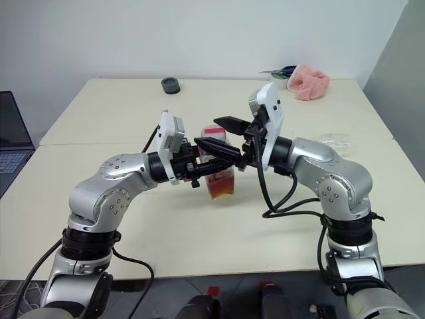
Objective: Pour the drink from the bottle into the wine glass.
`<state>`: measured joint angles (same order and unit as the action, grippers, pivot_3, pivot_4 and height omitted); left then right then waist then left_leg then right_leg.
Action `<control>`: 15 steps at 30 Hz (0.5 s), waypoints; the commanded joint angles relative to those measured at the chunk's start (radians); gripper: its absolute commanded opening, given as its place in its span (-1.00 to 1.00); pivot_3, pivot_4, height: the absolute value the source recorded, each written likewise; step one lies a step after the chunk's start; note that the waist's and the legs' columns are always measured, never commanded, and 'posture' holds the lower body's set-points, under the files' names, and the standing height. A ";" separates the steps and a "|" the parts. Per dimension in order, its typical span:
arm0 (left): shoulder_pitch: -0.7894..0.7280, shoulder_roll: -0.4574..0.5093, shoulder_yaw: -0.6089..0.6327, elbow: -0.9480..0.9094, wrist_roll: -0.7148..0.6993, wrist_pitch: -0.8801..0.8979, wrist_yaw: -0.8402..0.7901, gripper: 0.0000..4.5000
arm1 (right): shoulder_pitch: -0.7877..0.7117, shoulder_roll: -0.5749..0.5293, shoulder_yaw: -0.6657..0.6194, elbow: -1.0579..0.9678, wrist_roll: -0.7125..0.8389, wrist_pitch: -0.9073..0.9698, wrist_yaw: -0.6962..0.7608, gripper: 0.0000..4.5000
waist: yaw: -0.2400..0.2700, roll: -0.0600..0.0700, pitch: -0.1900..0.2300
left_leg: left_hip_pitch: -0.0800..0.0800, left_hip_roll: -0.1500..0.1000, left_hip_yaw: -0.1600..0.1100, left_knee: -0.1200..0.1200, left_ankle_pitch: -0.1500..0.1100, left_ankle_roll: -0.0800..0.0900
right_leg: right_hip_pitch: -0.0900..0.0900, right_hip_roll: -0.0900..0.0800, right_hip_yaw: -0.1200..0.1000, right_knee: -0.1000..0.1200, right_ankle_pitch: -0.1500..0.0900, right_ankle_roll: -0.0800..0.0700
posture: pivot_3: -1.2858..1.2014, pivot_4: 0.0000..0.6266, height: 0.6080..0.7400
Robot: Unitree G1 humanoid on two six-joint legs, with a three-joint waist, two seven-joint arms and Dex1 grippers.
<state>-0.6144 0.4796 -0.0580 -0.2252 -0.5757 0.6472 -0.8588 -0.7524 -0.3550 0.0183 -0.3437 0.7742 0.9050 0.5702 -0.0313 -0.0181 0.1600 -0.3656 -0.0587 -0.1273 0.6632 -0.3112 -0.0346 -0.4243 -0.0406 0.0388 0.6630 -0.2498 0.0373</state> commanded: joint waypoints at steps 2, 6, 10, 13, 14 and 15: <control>-0.020 0.001 0.021 -0.045 -0.011 -0.017 0.003 -0.20 | 0.010 -0.012 -0.022 -0.031 0.024 -0.013 0.021 -0.06 | 0.000 0.000 0.000 | 0.000 0.000 0.000 0.000 0.000 0.000 | 0.000 0.000 0.000 0.000 0.000 0.000 | 0.03 -0.52 1.00; -0.019 0.001 0.021 -0.048 -0.012 -0.017 0.003 -0.20 | 0.018 -0.014 -0.021 -0.036 0.025 -0.018 0.025 -0.16 | 0.000 0.000 0.000 | 0.000 0.000 0.000 0.000 0.000 0.000 | 0.000 0.000 0.000 0.000 0.000 0.000 | 0.03 -0.52 1.00; -0.005 0.021 0.021 -0.078 -0.034 0.002 -0.019 -0.20 | -0.006 -0.020 -0.018 -0.026 0.030 -0.025 0.051 -0.16 | 0.000 0.000 0.000 | 0.000 0.000 0.000 0.000 0.000 0.000 | 0.000 0.000 0.000 0.000 0.000 0.000 | 0.03 -0.52 1.00; 0.020 0.083 0.032 -0.147 -0.095 0.041 -0.091 -0.20 | -0.060 -0.041 -0.005 -0.011 0.073 -0.011 0.152 -0.16 | -0.004 0.001 0.000 | 0.000 0.000 0.000 0.000 0.000 0.000 | 0.000 0.000 0.000 0.000 0.000 0.000 | 0.03 -0.52 1.00; 0.018 0.102 0.046 -0.166 -0.134 0.065 -0.107 -0.20 | -0.088 -0.050 -0.003 0.003 0.102 0.002 0.203 -0.16 | -0.004 0.001 0.001 | 0.000 0.000 0.001 -0.001 0.000 0.000 | -0.001 0.000 0.000 0.000 0.000 0.000 | 0.03 -0.52 1.00; 0.014 0.111 0.056 -0.176 -0.159 0.081 -0.114 -0.20 | -0.106 -0.056 -0.002 0.015 0.119 0.009 0.236 -0.16 | -0.003 0.001 0.001 | 0.000 0.000 0.000 -0.001 0.000 0.000 | -0.001 0.000 0.000 0.000 0.000 0.000 | 0.03 -0.52 1.00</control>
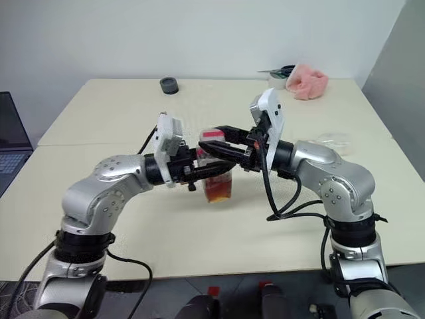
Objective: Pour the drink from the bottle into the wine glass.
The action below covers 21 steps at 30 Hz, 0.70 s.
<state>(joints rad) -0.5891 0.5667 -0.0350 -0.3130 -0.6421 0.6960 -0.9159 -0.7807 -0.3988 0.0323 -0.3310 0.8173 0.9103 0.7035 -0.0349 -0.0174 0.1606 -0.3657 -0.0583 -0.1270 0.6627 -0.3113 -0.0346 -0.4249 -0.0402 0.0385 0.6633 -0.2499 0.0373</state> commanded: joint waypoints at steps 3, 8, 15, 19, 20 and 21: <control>-0.001 0.064 0.033 -0.140 -0.133 0.043 -0.100 -0.20 | -0.155 -0.037 0.011 0.079 0.106 0.025 0.247 -0.16 | 0.002 0.000 0.000 | 0.001 0.000 0.000 0.000 0.000 0.000 | 0.001 0.000 -0.001 -0.001 0.000 0.000 | 0.03 -0.52 1.00; -0.037 0.069 0.043 -0.155 -0.175 0.044 -0.109 -0.20 | -0.274 0.011 0.062 0.272 0.037 -0.048 0.394 -0.16 | 0.002 0.000 0.000 | 0.001 0.000 0.000 0.001 0.000 0.000 | 0.002 0.000 -0.001 0.000 0.000 0.000 | 0.03 -0.52 1.00; -0.062 0.088 0.064 -0.108 -0.149 0.035 -0.104 -0.20 | -0.255 -0.055 0.040 0.348 -0.022 -0.066 0.461 0.61 | 0.004 0.000 0.000 | 0.000 -0.001 0.000 0.001 0.000 0.000 | 0.002 -0.001 -0.001 -0.002 0.000 0.000 | 0.03 -0.52 1.00; -0.041 0.069 0.071 -0.063 -0.106 0.014 -0.058 -0.20 | -0.197 -0.114 -0.001 0.325 -0.055 -0.066 0.409 0.97 | 0.004 0.000 0.000 | 0.000 0.000 -0.001 0.000 0.000 0.000 | 0.001 -0.001 -0.001 -0.002 0.000 0.000 | 0.03 -0.52 1.00; -0.028 0.061 0.069 -0.056 -0.092 0.003 -0.047 -0.20 | -0.175 -0.126 -0.017 0.306 -0.049 -0.052 0.388 0.97 | 0.006 0.000 0.000 | 0.000 0.000 -0.001 0.001 0.000 0.000 | 0.001 -0.001 0.000 -0.002 0.000 0.000 | 0.03 -0.52 1.00; -0.015 0.051 0.069 -0.049 -0.082 -0.006 -0.033 -0.20 | -0.148 -0.132 -0.041 0.271 -0.031 -0.030 0.355 0.97 | 0.006 0.000 0.000 | 0.000 -0.001 -0.001 0.001 0.000 0.000 | 0.001 -0.001 0.000 -0.002 0.000 0.000 | 0.03 -0.52 1.00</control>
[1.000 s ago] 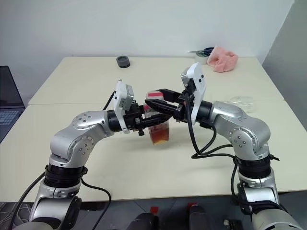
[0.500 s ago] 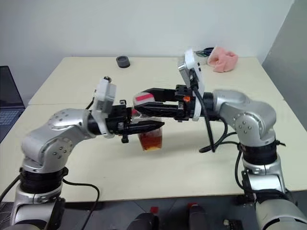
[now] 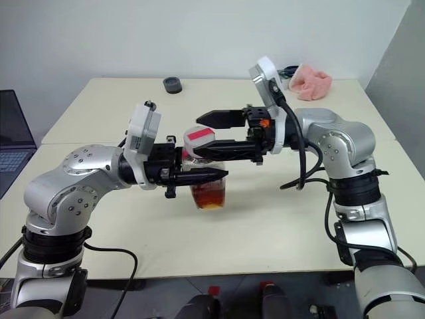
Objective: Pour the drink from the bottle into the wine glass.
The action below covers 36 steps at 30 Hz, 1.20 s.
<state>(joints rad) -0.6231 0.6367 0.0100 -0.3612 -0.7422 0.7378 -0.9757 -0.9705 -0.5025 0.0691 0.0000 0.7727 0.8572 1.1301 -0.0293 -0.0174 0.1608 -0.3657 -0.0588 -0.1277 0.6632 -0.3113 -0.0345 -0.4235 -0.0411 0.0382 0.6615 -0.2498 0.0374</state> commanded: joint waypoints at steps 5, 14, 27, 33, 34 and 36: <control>0.036 -0.062 0.023 0.032 0.050 -0.081 0.077 -0.20 | 0.127 -0.008 -0.161 -0.243 0.101 0.114 -0.247 0.97 | -0.003 0.000 0.000 | -0.002 0.000 0.000 0.000 0.000 0.000 | -0.002 -0.001 0.001 0.001 0.000 0.000 | 0.03 -0.52 1.00; -0.004 -0.105 -0.007 0.079 0.086 -0.109 0.083 -0.20 | 0.169 0.120 -0.140 -0.430 0.127 0.126 -0.514 0.97 | 0.000 0.000 0.000 | -0.002 0.000 0.000 0.000 0.000 0.000 | -0.002 -0.001 0.001 0.001 0.000 0.000 | 0.03 -0.52 1.00; -0.014 -0.104 -0.016 0.079 0.094 -0.111 0.072 -0.20 | 0.174 0.159 -0.101 -0.390 0.082 0.051 -0.550 0.97 | -0.001 0.000 0.000 | -0.001 0.000 0.000 0.000 0.000 0.000 | -0.002 0.000 0.000 0.001 0.000 0.000 | 0.03 -0.52 1.00; -0.013 -0.101 -0.014 0.082 0.100 -0.115 0.071 -0.20 | 0.173 0.136 -0.098 -0.384 0.078 0.042 -0.535 0.90 | -0.001 0.000 0.000 | -0.001 0.000 0.000 0.000 0.000 0.000 | -0.002 0.000 0.000 0.001 0.000 0.000 | 0.03 -0.52 1.00; -0.013 -0.101 -0.014 0.083 0.101 -0.116 0.071 -0.20 | 0.173 0.134 -0.098 -0.384 0.076 0.040 -0.534 0.80 | -0.001 0.000 0.000 | -0.002 0.000 0.000 0.000 0.000 0.000 | -0.002 0.000 0.000 0.001 0.000 0.000 | 0.03 -0.52 1.00; -0.012 -0.101 -0.013 0.084 0.104 -0.119 0.070 -0.20 | 0.179 0.123 -0.096 -0.387 0.074 0.035 -0.527 0.59 | -0.001 0.000 0.000 | -0.001 0.000 0.000 0.000 0.000 0.000 | -0.002 0.000 0.000 0.001 0.000 0.000 | 0.03 -0.52 1.00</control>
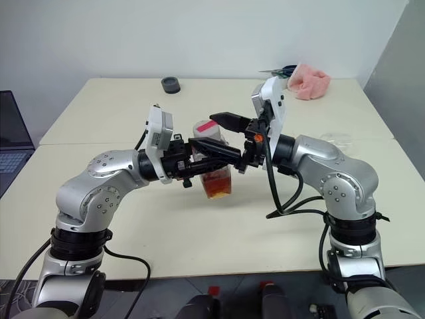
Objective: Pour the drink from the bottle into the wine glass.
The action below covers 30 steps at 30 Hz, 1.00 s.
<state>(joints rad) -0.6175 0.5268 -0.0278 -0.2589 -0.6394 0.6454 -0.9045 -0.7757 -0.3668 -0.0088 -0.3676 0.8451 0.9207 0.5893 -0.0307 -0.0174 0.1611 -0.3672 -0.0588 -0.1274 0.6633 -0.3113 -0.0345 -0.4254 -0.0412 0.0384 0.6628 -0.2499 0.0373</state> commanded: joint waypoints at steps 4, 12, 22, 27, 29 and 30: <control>-0.016 0.008 0.025 -0.017 0.006 -0.031 -0.003 -0.20 | -0.005 -0.028 -0.017 -0.025 0.009 -0.029 0.024 -0.02 | 0.000 0.000 0.000 | 0.000 0.000 0.000 0.000 0.000 0.000 | 0.000 0.000 0.000 0.000 0.000 0.000 | 0.03 -0.52 1.00; -0.009 0.009 0.025 -0.037 -0.003 -0.023 -0.002 -0.20 | -0.005 -0.029 -0.012 -0.021 0.024 -0.031 0.050 -0.19 | 0.000 0.000 0.000 | 0.000 0.000 0.000 0.000 0.000 0.000 | 0.000 0.000 0.000 0.000 0.000 0.000 | 0.03 -0.52 1.00; 0.021 0.103 0.056 -0.239 -0.196 0.110 -0.070 -0.20 | -0.189 -0.062 0.084 0.170 0.016 -0.078 0.399 -0.19 | -0.006 0.000 0.000 | 0.001 0.001 0.000 -0.001 0.000 0.000 | 0.000 0.001 0.000 0.000 0.000 0.000 | 0.03 -0.52 1.00; -0.056 0.165 0.087 -0.223 -0.280 0.167 -0.125 -0.20 | -0.299 0.005 0.120 0.289 0.001 -0.079 0.504 -0.19 | -0.005 0.000 0.000 | 0.001 0.001 0.000 0.000 0.000 0.000 | 0.001 0.001 -0.001 0.001 0.000 0.000 | 0.03 -0.52 1.00; -0.069 0.174 0.088 -0.213 -0.282 0.172 -0.130 -0.20 | -0.311 0.014 0.121 0.317 -0.010 -0.079 0.527 -0.19 | -0.002 0.000 0.000 | 0.002 0.000 0.000 0.000 0.000 0.000 | 0.001 0.001 -0.001 0.000 0.000 0.000 | 0.03 -0.52 1.00; -0.068 0.177 0.086 -0.206 -0.271 0.167 -0.130 -0.20 | -0.312 0.014 0.115 0.331 -0.015 -0.079 0.531 -0.03 | 0.000 0.000 0.000 | 0.002 0.000 0.000 0.000 0.000 0.000 | 0.002 0.001 -0.001 0.000 0.000 0.000 | 0.03 -0.52 1.00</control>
<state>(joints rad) -0.6524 0.7117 0.0978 -0.4144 -0.8785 0.8194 -0.9999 -1.0607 -0.3761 0.0757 -0.0426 0.8443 0.8495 1.1188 -0.0310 -0.0170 0.1615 -0.3658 -0.0588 -0.1276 0.6637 -0.3113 -0.0345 -0.4238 -0.0403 0.0373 0.6623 -0.2499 0.0373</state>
